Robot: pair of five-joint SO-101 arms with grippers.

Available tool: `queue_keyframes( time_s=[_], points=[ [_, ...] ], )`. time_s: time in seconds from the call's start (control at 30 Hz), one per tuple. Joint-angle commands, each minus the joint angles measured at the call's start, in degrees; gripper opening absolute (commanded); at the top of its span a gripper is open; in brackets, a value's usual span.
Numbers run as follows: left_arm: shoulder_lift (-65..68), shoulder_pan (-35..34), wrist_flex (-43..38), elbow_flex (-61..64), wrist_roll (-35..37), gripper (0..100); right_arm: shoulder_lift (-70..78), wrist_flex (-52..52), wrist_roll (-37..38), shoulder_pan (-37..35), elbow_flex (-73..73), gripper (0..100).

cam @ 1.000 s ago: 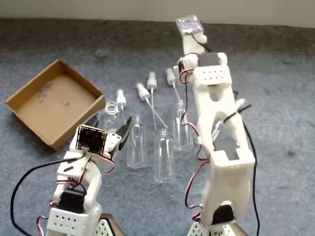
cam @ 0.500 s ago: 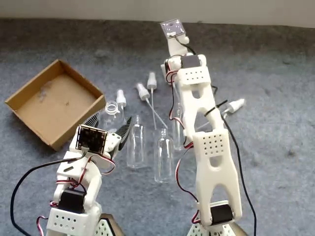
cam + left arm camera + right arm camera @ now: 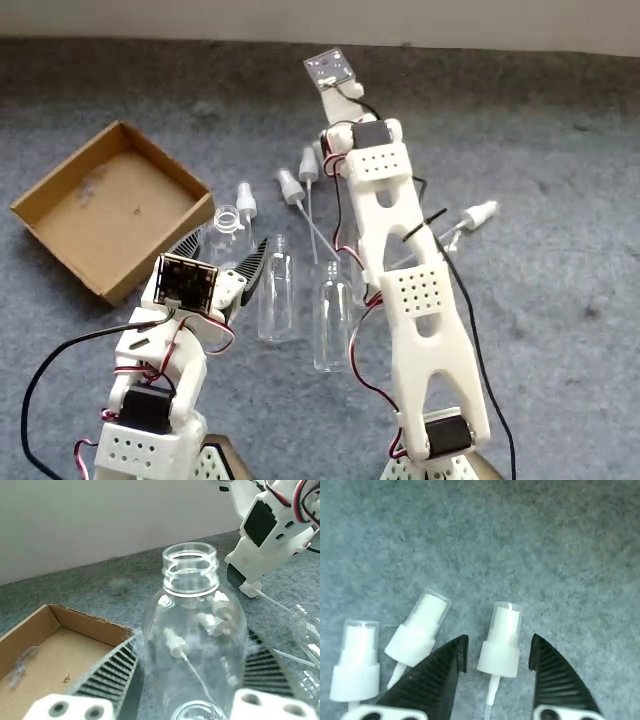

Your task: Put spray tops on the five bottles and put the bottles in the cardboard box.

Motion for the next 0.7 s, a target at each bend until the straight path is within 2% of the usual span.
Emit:
queue_keyframes(
  time_s=[0.0,0.4,0.57,0.67],
  points=[
    [-0.4,0.8,0.2,1.1,0.4,20,-1.3,0.7,0.8,-0.3,-3.5,19.1],
    [-0.4,0.8,0.2,1.1,0.4,20,1.2,0.5,1.0,0.0,-1.2,19.1],
    [-0.3,0.8,0.5,1.1,0.4,20,5.2,0.5,3.6,0.9,-0.9,19.0],
    [-0.3,0.8,1.1,1.1,0.4,20,5.3,0.7,3.9,1.5,-4.4,15.3]
  ],
)
